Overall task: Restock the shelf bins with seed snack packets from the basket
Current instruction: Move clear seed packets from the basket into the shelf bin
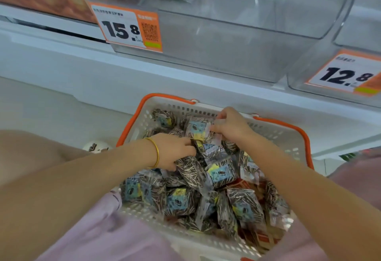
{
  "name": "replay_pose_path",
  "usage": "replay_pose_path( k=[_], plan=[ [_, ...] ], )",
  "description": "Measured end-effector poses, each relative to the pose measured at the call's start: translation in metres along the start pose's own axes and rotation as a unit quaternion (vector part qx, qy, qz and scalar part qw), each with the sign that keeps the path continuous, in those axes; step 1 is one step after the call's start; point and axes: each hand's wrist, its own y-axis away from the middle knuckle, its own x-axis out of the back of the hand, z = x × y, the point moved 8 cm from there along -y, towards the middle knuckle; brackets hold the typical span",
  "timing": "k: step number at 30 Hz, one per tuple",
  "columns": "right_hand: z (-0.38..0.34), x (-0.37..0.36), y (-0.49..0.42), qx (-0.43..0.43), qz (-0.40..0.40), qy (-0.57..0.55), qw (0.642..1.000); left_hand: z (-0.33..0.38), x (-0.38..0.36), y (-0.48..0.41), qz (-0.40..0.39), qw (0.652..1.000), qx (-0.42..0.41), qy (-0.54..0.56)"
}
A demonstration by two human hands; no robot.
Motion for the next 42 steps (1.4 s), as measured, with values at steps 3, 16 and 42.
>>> replay_pose_path(
  k=[3, 16, 42],
  plan=[
    [0.008, 0.022, 0.017, 0.046, 0.004, 0.051, 0.998, 0.007, -0.013, -0.006, -0.011, 1.000, 0.016, -0.001],
    [0.030, -0.005, 0.037, -0.016, -0.130, -0.066, 0.989, -0.027, 0.032, 0.015, 0.058, 0.949, 0.070, 0.302],
    [-0.050, 0.001, 0.090, 0.134, -0.072, -0.044, 0.987, -0.035, 0.101, 0.090, 0.287, 0.896, 0.096, 0.326]
  ],
)
